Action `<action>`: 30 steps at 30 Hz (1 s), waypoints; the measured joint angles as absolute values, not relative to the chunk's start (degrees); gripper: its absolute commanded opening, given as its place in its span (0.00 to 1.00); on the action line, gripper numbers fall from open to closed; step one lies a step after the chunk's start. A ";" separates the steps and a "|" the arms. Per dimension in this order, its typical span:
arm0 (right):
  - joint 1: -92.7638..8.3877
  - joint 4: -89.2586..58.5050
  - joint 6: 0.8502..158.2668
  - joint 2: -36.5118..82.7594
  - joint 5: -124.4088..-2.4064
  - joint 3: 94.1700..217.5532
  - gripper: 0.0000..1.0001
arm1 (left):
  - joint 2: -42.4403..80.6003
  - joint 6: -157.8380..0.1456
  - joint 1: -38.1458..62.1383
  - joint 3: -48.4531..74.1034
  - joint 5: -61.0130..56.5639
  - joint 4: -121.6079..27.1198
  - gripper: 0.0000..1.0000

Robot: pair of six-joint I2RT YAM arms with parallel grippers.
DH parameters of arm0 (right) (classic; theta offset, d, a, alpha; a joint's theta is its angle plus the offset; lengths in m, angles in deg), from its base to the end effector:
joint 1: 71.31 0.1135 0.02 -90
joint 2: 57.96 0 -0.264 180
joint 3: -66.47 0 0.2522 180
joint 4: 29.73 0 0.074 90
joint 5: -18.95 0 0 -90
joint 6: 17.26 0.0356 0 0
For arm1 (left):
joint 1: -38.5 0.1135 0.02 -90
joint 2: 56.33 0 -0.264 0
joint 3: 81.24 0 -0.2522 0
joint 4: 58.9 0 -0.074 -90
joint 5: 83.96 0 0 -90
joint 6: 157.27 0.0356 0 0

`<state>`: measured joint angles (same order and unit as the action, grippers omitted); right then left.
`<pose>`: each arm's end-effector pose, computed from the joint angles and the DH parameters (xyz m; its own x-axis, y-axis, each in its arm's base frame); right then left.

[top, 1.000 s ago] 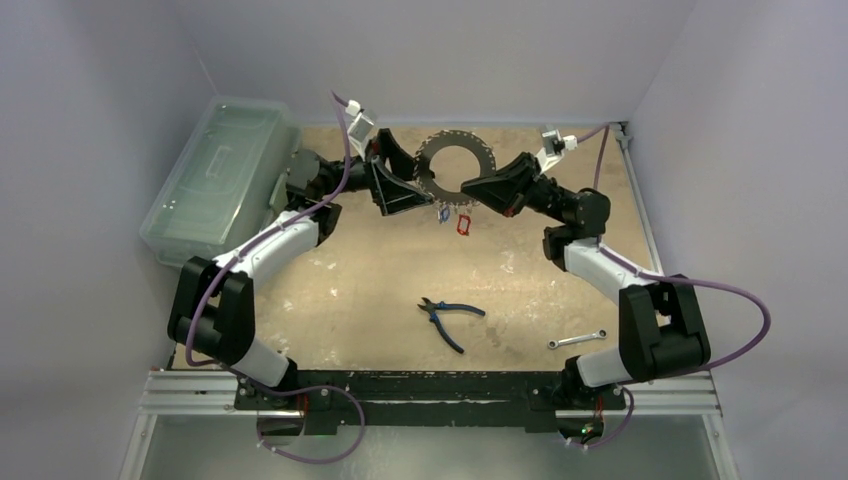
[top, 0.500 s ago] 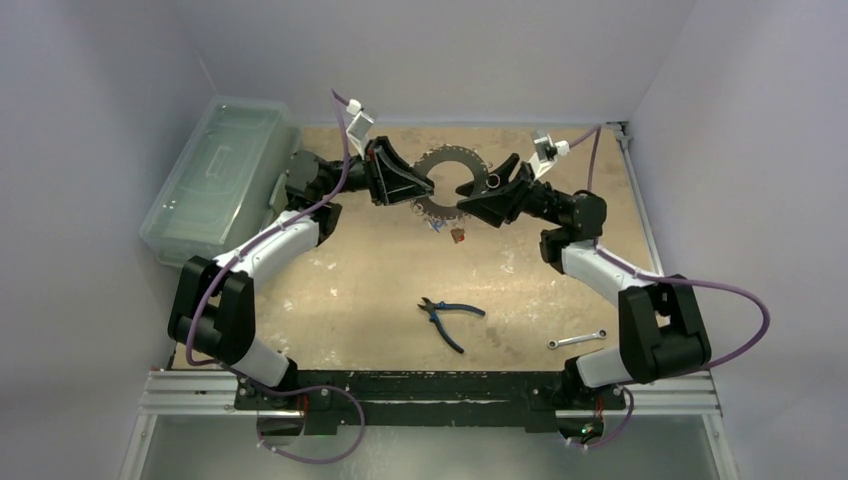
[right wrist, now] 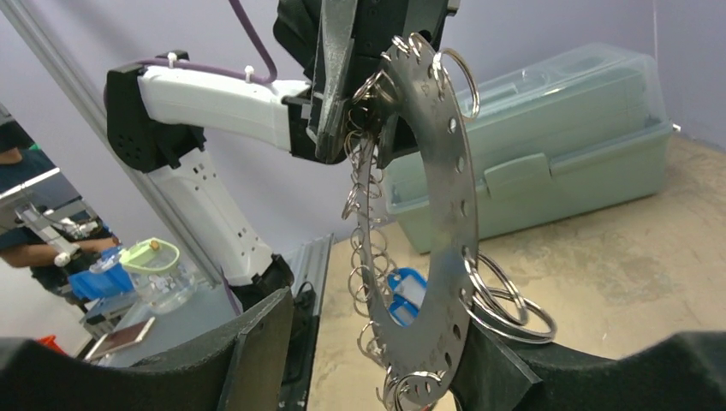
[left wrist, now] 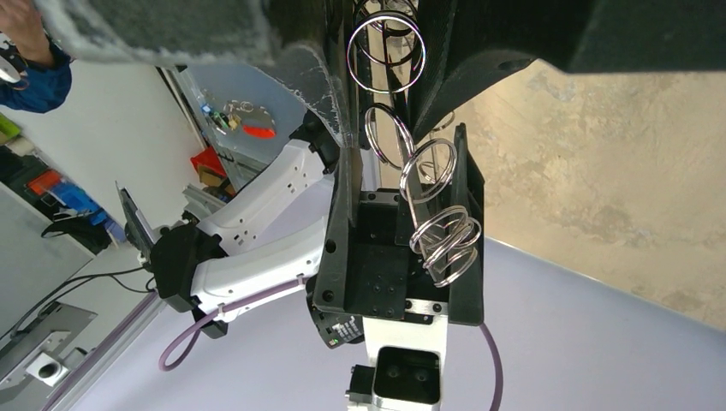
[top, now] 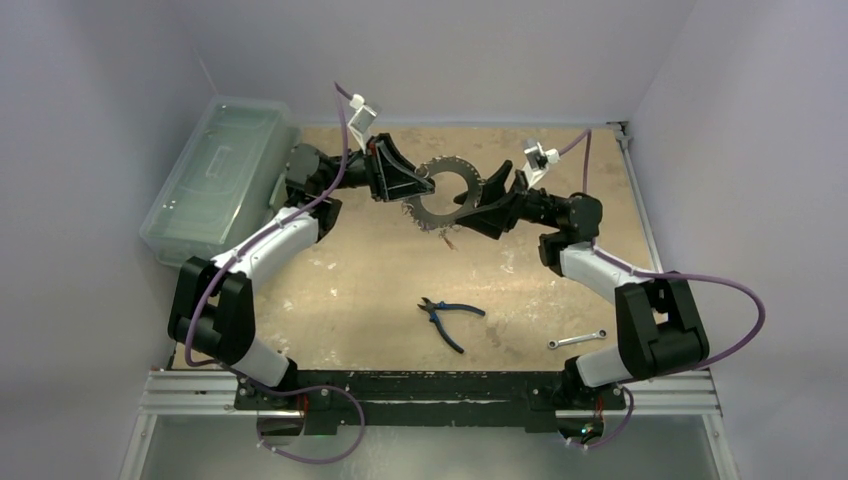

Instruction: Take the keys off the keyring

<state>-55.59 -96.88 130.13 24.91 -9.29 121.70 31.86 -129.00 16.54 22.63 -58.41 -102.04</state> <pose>0.2617 0.1063 0.3163 -0.3291 0.3214 -0.8879 -0.9376 0.0010 0.3478 0.2985 -0.1550 0.3708 -0.5464 -0.1892 -0.8158 0.8375 -0.1174 -0.5337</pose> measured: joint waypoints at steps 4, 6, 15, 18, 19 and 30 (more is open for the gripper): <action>-55.59 -96.35 129.74 24.94 -7.72 121.70 0.65 | 31.86 -125.57 15.99 21.95 -59.65 -96.19 0.00; -55.63 -96.13 129.74 24.98 -6.43 121.70 0.63 | 31.86 -123.21 15.56 21.20 -60.29 -92.21 0.00; -56.05 -87.43 125.45 25.20 -0.48 123.01 0.65 | 31.83 -106.73 13.33 14.54 -62.82 -68.60 0.00; -56.09 -74.65 117.02 23.78 0.48 124.83 0.70 | 31.83 -102.16 12.85 12.83 -63.28 -62.44 0.00; -56.09 -68.66 112.80 22.90 0.52 125.81 0.70 | 31.83 -100.81 12.78 12.48 -63.39 -60.82 0.00; -60.16 -28.73 80.16 17.70 0.70 136.61 0.74 | 31.57 -89.07 12.43 11.48 -64.53 -45.74 0.00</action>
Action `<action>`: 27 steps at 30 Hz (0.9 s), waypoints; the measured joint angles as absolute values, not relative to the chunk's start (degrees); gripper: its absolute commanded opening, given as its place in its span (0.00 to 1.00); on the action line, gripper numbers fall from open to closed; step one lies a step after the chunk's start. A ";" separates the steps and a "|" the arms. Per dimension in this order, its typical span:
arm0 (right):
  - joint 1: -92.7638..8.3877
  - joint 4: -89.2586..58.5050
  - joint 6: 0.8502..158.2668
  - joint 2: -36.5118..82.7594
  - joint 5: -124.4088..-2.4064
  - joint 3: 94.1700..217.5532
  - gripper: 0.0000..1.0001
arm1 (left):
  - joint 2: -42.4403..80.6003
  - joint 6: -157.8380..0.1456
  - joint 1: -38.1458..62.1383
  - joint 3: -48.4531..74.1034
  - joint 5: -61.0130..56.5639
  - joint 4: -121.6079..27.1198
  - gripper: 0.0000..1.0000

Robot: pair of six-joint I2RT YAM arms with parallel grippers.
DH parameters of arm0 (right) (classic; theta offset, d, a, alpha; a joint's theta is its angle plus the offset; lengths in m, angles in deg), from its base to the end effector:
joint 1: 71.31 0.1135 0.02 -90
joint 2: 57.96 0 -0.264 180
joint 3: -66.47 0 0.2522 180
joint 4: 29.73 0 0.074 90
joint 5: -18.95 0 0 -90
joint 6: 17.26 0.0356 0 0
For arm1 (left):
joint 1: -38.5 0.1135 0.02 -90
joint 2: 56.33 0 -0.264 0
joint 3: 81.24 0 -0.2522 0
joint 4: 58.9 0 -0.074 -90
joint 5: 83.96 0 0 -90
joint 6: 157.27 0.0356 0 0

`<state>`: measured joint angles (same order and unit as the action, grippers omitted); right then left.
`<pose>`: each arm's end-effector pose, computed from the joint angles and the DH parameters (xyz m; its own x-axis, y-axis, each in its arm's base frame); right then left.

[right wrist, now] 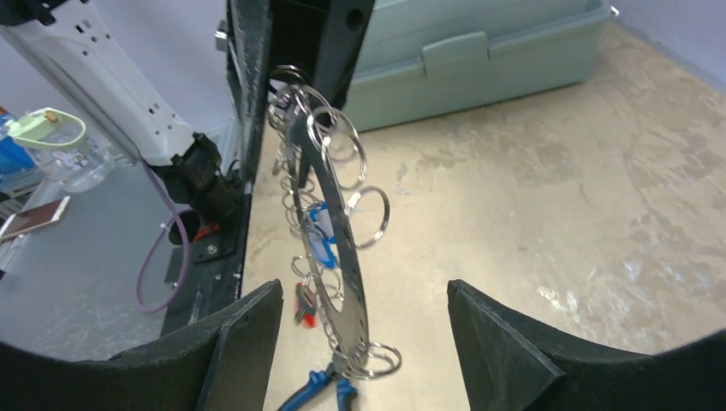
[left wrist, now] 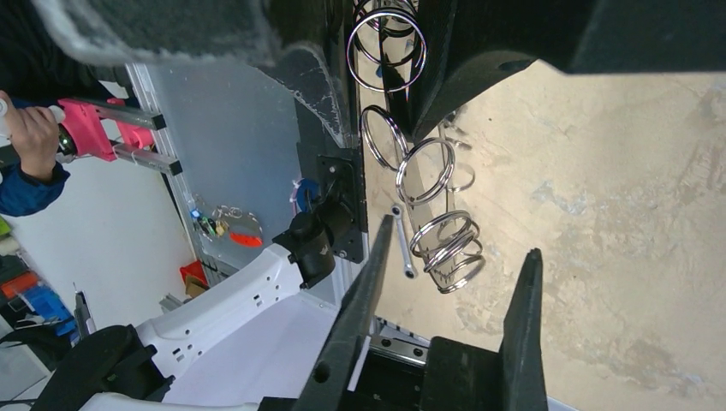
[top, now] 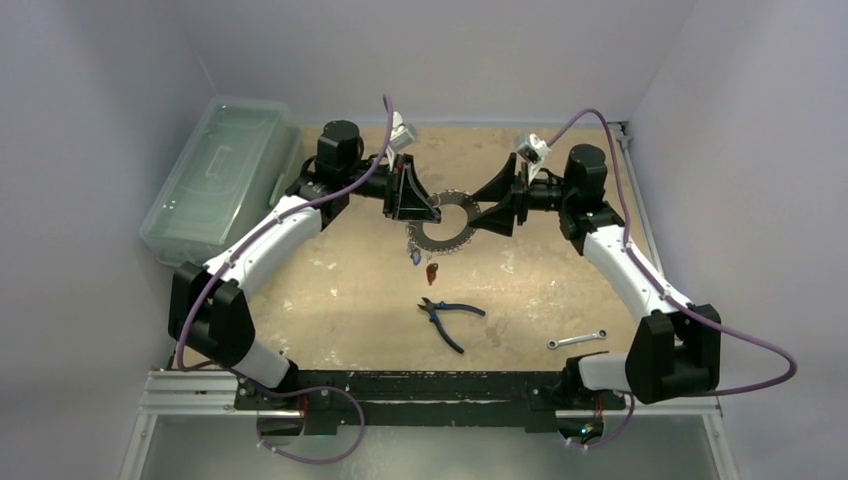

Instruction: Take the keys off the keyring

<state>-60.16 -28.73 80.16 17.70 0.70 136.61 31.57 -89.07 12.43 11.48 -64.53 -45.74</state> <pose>0.2782 0.0893 0.3353 -0.2378 -0.0057 -0.9713 -0.9637 0.1266 0.2352 0.2959 -0.1822 0.3541 -0.5585 0.1357 -0.8183 0.8202 -0.0574 -0.5692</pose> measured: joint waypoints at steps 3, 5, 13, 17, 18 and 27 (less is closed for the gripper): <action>-61.12 -25.05 76.51 17.74 0.70 136.41 0.74 | 31.42 -87.71 12.43 11.46 -64.48 -44.08 0.00; -61.12 -21.40 72.62 17.74 0.65 136.59 0.73 | 31.42 -86.60 12.43 11.33 -64.53 -42.51 0.00; -55.50 3.69 50.66 22.51 0.43 146.79 0.62 | 31.42 -81.40 11.40 10.15 -66.21 -36.32 0.00; -53.18 9.04 46.29 22.79 0.30 147.10 0.38 | 31.42 -78.25 10.66 9.66 -66.43 -32.58 0.00; -52.99 9.79 45.78 22.79 0.19 147.10 0.28 | 31.42 -77.53 10.57 9.56 -66.41 -31.73 0.00; -52.31 6.11 52.47 21.79 -0.13 144.93 0.00 | 32.21 -67.95 10.68 4.03 -59.68 -20.98 0.60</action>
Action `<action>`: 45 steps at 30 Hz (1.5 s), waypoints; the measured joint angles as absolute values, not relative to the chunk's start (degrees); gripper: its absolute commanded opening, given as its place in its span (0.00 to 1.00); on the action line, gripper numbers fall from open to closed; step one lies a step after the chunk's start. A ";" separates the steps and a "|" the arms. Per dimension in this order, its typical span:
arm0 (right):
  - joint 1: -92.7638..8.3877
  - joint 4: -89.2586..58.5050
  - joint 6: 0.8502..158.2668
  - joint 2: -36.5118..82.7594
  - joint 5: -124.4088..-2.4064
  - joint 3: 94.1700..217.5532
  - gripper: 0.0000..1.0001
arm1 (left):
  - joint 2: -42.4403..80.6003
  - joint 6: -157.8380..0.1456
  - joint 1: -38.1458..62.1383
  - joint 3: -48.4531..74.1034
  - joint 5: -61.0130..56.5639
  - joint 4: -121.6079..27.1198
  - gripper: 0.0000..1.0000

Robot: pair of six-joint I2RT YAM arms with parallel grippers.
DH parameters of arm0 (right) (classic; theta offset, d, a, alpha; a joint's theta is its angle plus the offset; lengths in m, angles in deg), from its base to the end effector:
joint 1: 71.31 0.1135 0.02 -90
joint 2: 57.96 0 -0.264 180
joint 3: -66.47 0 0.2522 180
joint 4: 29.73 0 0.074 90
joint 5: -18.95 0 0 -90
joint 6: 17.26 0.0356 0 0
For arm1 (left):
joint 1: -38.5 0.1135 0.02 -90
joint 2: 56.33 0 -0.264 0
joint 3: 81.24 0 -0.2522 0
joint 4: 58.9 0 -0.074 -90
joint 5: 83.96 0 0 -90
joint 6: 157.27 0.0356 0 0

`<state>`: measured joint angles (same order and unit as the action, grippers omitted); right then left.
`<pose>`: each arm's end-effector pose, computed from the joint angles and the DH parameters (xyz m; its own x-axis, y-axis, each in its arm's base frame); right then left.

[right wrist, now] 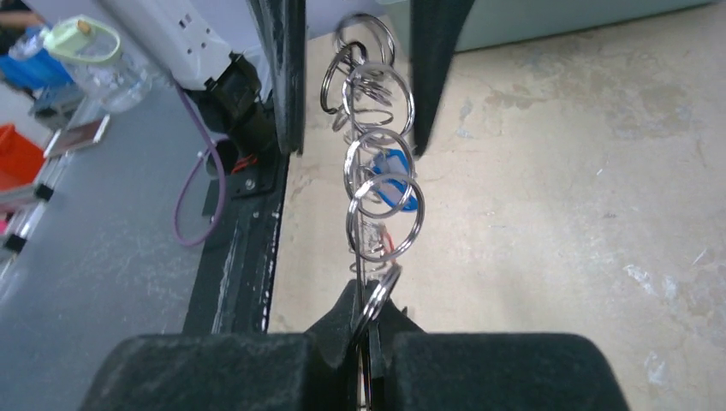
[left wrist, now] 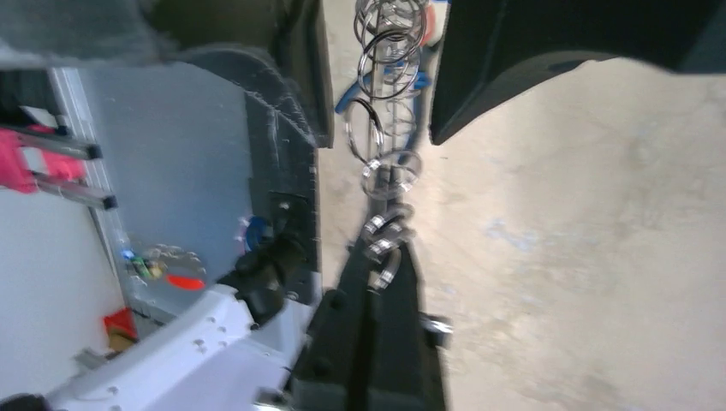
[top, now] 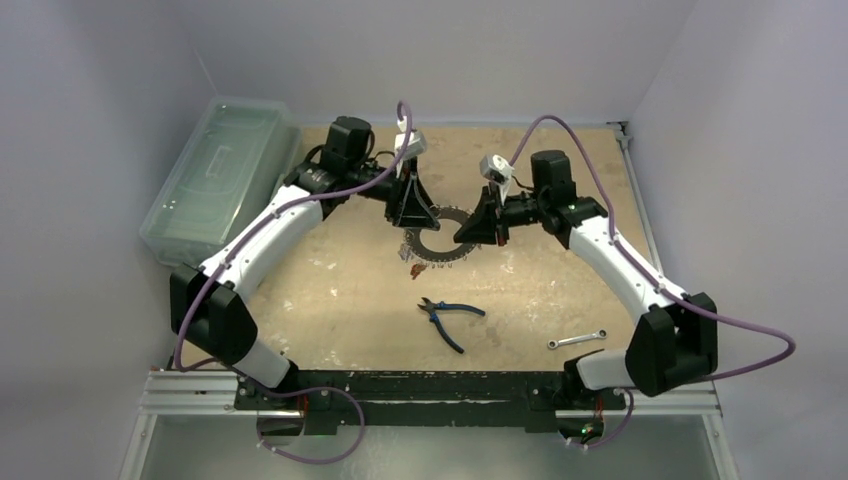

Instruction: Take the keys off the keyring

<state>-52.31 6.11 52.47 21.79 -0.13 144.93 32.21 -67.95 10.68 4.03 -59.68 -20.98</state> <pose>0.2665 0.1273 0.3159 -0.2517 -0.2064 -0.9455 -0.9659 -0.0083 0.2589 0.2850 -0.1871 0.3580 -0.4755 0.2454 -0.8448 0.8720 0.0048 -0.4895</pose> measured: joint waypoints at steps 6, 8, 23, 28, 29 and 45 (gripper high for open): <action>-52.90 -14.74 74.87 16.52 -3.24 133.57 0.00 | 32.93 -67.23 16.26 0.48 -51.83 -21.66 0.97; -53.71 -21.91 82.13 16.37 -4.31 132.17 0.00 | 32.53 -68.28 19.99 0.70 -49.73 -23.75 0.99; -59.00 -52.81 114.04 17.07 -15.04 131.17 0.00 | 22.65 -55.04 24.87 12.72 -48.16 -20.02 0.75; -58.98 -53.31 117.65 17.79 -18.56 131.41 0.00 | 23.55 -54.73 20.28 16.88 -47.41 -23.21 0.73; -58.98 -53.31 118.22 17.79 -19.21 131.41 0.00 | 24.05 -54.80 18.92 17.29 -47.33 -24.15 0.72; -58.98 -53.36 121.34 17.79 -21.05 131.76 0.00 | 31.13 -63.78 14.05 19.98 -44.53 -45.57 0.48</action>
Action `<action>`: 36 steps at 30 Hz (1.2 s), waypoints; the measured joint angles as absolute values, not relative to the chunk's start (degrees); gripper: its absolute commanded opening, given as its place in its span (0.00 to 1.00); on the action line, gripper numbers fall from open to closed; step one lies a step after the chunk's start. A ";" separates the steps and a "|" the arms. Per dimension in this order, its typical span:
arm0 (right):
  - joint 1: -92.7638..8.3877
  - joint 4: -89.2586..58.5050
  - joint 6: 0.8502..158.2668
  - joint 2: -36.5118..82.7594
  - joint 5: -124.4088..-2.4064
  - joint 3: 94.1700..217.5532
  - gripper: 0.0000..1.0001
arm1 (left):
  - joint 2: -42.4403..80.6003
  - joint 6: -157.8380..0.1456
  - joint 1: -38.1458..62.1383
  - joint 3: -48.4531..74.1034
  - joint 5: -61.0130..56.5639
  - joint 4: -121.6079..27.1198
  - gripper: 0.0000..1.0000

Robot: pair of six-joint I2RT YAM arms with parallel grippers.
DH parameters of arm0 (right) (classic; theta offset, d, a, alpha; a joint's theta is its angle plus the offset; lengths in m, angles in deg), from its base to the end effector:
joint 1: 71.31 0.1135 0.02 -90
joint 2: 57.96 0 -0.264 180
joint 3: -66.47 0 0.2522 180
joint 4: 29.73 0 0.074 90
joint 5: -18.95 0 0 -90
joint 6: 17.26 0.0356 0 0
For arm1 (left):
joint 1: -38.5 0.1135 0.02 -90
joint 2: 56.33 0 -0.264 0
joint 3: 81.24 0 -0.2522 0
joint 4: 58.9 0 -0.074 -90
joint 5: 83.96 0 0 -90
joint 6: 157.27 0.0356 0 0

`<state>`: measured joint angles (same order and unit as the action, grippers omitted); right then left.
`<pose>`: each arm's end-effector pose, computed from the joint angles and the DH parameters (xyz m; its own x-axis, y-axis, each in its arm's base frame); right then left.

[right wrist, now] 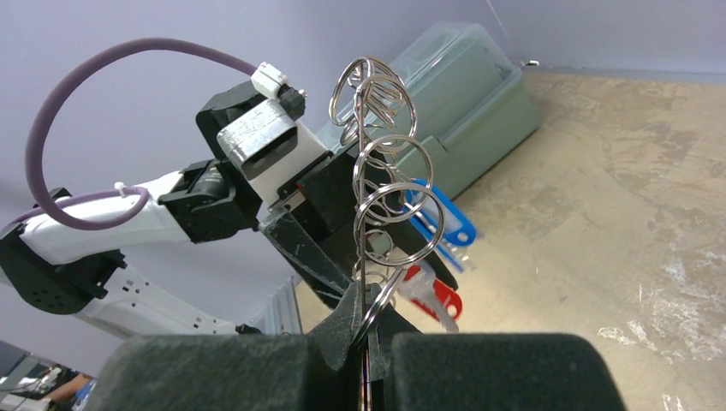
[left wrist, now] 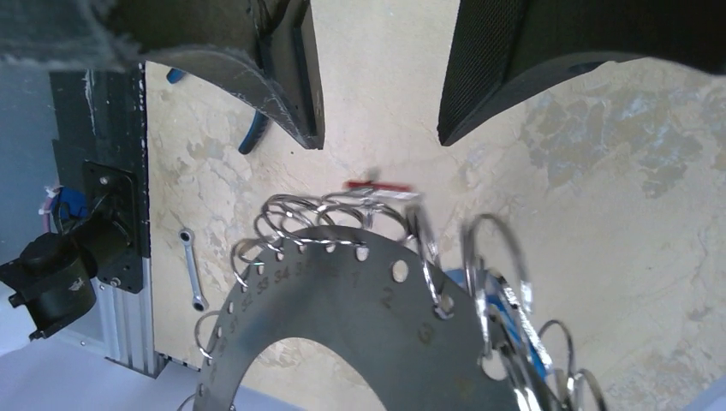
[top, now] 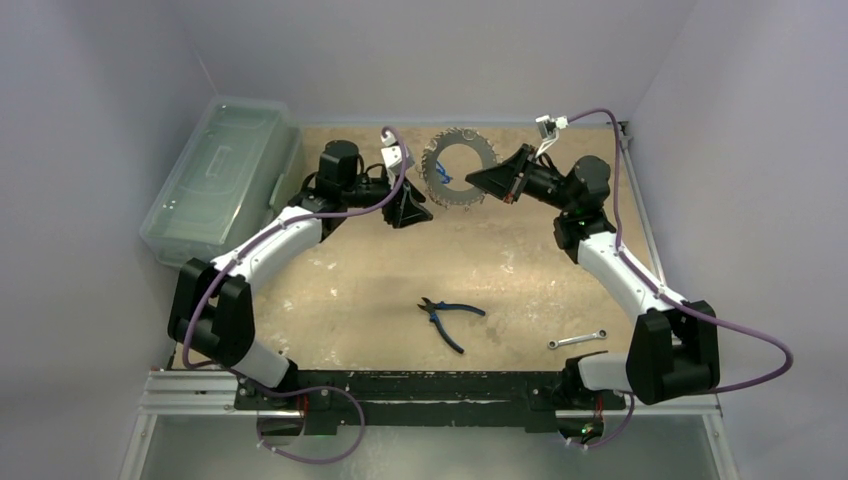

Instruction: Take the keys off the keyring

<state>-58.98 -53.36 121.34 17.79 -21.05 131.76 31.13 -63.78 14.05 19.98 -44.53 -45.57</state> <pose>0.2847 0.0901 0.3457 -0.5024 0.3837 -0.7748 -0.7396 0.2734 0.6150 0.3047 -0.1687 0.3030 -0.2848 0.1720 -0.9430 0.9338 0.2718 -0.2325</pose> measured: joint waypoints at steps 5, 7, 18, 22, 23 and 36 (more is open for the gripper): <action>-58.98 -53.77 121.82 17.79 -21.03 131.76 0.00 | 32.51 -66.56 14.05 21.20 -44.77 -50.94 0.38; -58.98 -53.95 121.87 17.79 -21.03 131.76 0.00 | 33.08 -67.69 14.05 21.27 -45.16 -52.71 0.38; -58.98 -54.25 122.28 17.79 -21.03 131.76 0.00 | 33.28 -70.18 14.05 23.24 -49.95 -57.96 0.38; -58.98 -54.32 122.44 17.79 -21.03 131.76 0.00 | 33.28 -70.82 14.05 23.74 -50.78 -58.31 0.33; -58.98 -54.34 122.48 17.79 -21.03 131.76 0.00 | 33.28 -70.99 14.05 23.76 -50.87 -58.40 0.33; -58.98 -54.67 122.89 17.85 -21.03 131.76 0.00 | 33.28 -72.46 14.05 23.76 -51.39 -59.58 0.49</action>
